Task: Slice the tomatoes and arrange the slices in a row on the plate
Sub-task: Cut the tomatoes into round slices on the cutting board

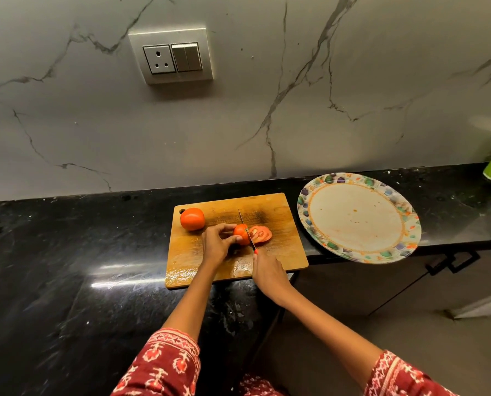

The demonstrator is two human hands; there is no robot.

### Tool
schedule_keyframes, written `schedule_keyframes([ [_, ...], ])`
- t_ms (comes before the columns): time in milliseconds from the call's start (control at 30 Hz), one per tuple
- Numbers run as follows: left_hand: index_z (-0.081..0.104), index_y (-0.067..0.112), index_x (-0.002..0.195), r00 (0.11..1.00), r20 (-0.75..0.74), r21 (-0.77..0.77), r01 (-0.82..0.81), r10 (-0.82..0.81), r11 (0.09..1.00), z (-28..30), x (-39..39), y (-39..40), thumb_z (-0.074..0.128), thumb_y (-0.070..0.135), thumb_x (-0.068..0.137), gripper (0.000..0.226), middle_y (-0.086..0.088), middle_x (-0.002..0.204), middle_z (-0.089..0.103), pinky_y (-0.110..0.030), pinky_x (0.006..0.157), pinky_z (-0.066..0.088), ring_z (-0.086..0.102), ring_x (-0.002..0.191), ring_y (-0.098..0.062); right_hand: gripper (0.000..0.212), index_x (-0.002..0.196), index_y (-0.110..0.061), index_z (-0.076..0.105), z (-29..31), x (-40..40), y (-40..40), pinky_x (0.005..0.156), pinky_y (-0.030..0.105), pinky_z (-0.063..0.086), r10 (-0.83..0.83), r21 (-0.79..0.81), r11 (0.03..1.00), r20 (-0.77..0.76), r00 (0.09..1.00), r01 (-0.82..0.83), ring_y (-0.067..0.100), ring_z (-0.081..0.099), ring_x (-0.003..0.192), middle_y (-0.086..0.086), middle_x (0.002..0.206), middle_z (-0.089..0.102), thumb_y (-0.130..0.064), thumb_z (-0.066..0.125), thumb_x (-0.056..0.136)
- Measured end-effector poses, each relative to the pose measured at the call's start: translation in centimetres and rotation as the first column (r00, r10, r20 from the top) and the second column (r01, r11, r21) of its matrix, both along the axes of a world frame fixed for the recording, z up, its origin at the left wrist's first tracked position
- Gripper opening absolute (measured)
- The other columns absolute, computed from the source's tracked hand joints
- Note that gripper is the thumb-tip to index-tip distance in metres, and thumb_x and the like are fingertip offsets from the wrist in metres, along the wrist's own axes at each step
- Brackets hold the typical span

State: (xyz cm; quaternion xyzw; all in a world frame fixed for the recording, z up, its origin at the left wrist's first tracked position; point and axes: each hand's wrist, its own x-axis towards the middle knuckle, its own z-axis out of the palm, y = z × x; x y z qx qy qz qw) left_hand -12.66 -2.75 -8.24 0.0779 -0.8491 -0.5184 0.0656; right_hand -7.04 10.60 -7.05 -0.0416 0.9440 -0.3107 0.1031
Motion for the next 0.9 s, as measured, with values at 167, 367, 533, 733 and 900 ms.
schedule_keyframes([
  [167,0.068,0.003,0.097,1.000,-0.008,0.030,-0.026,0.026,0.999,-0.2,0.2,-0.2,0.076,0.001,0.070,0.028,-0.013,0.098,0.069,-0.033,0.083,0.053,0.065,0.092,-0.022,0.031,0.113,0.001,0.047,0.1,-0.5,-0.8,0.067,0.031,0.033,-0.026,-0.037,0.999,0.032,0.999,0.027,0.037,0.057,0.099,0.021,0.107,0.059,-0.021,0.027,0.102],
  [367,0.069,0.002,0.096,1.000,-0.026,0.026,-0.013,0.014,1.000,0.0,0.2,0.4,0.075,0.003,0.071,0.027,-0.012,0.097,0.070,-0.023,0.077,0.050,0.065,0.089,-0.018,0.030,0.120,0.000,0.044,0.1,-1.7,-1.5,0.070,0.034,0.036,-0.060,-0.033,0.998,0.059,0.996,0.062,0.037,0.055,0.105,0.022,0.112,0.057,-0.019,0.028,0.102],
  [533,0.069,0.003,0.095,0.999,-0.028,0.030,-0.018,0.018,0.999,-0.1,0.4,0.1,0.075,0.002,0.071,0.025,-0.011,0.096,0.070,-0.025,0.078,0.051,0.064,0.089,-0.017,0.030,0.116,0.001,0.046,-0.5,-0.7,-1.4,0.070,0.031,0.035,-0.057,-0.009,0.998,0.074,0.996,0.057,0.036,0.056,0.105,0.020,0.113,0.058,-0.019,0.028,0.102],
  [733,0.068,0.003,0.095,1.000,-0.010,0.073,-0.017,0.018,0.997,-0.4,0.2,0.0,0.075,0.000,0.071,0.026,-0.013,0.096,0.070,-0.033,0.080,0.054,0.066,0.089,-0.021,0.032,0.126,0.000,0.041,0.2,-1.9,-2.1,0.074,0.035,0.038,-0.062,0.053,0.997,0.090,0.994,0.057,0.035,0.053,0.110,0.021,0.118,0.056,-0.017,0.028,0.102],
  [900,0.067,0.005,0.093,1.000,-0.003,0.058,-0.002,0.002,0.998,-0.2,0.2,0.0,0.075,0.002,0.071,0.024,-0.009,0.094,0.070,-0.029,0.079,0.054,0.067,0.089,-0.020,0.033,0.128,0.000,0.039,0.0,-1.8,-1.9,0.080,0.038,0.044,-0.042,0.104,0.994,0.074,0.996,0.034,0.035,0.054,0.111,0.021,0.119,0.056,-0.016,0.027,0.102],
])
